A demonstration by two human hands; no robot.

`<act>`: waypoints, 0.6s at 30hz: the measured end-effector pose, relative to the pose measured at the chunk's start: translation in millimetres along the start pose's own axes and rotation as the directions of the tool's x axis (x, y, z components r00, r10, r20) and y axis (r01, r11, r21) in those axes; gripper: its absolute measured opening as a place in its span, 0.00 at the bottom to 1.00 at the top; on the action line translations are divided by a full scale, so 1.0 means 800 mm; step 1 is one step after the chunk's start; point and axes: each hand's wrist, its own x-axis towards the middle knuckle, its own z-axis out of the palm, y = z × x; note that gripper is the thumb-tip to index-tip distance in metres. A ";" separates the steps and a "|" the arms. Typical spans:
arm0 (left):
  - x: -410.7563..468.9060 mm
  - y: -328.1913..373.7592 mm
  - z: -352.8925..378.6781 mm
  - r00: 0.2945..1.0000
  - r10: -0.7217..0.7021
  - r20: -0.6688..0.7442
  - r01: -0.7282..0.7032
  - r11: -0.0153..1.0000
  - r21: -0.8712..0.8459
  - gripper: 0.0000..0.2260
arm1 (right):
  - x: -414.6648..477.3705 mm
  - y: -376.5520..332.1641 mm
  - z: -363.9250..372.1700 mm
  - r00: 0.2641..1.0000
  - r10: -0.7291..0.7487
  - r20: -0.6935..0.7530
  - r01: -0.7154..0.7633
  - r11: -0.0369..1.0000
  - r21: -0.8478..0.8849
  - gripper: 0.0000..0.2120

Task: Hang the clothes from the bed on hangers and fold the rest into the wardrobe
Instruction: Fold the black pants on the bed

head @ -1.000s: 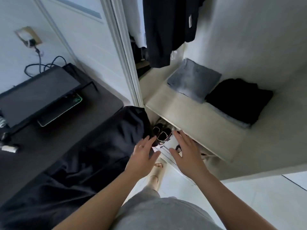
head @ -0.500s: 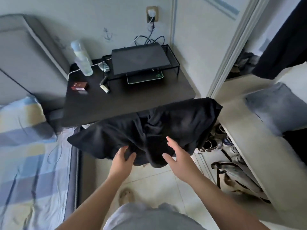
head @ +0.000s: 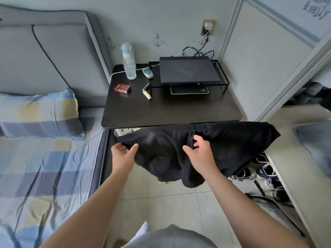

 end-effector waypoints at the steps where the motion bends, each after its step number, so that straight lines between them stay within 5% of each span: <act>1: 0.004 0.005 -0.005 1.000 0.002 0.010 -0.002 1.000 -0.020 0.12 | 0.004 -0.006 0.002 0.999 0.025 -0.025 -0.025 1.000 0.010 0.13; 2: 0.007 0.007 -0.011 0.999 -0.017 0.037 0.019 0.999 -0.036 0.08 | 0.007 -0.012 0.003 0.998 0.035 -0.054 -0.034 0.999 0.019 0.08; 7: 0.019 0.007 -0.043 0.963 -0.181 0.199 0.197 0.978 -0.064 0.11 | 0.005 -0.038 -0.002 0.983 -0.024 -0.183 0.025 1.000 0.003 0.18; 18: 0.005 0.175 -0.110 0.944 0.008 0.329 0.165 0.853 -0.495 0.15 | -0.028 -0.200 -0.058 0.860 -0.335 -0.385 0.416 0.897 0.148 0.13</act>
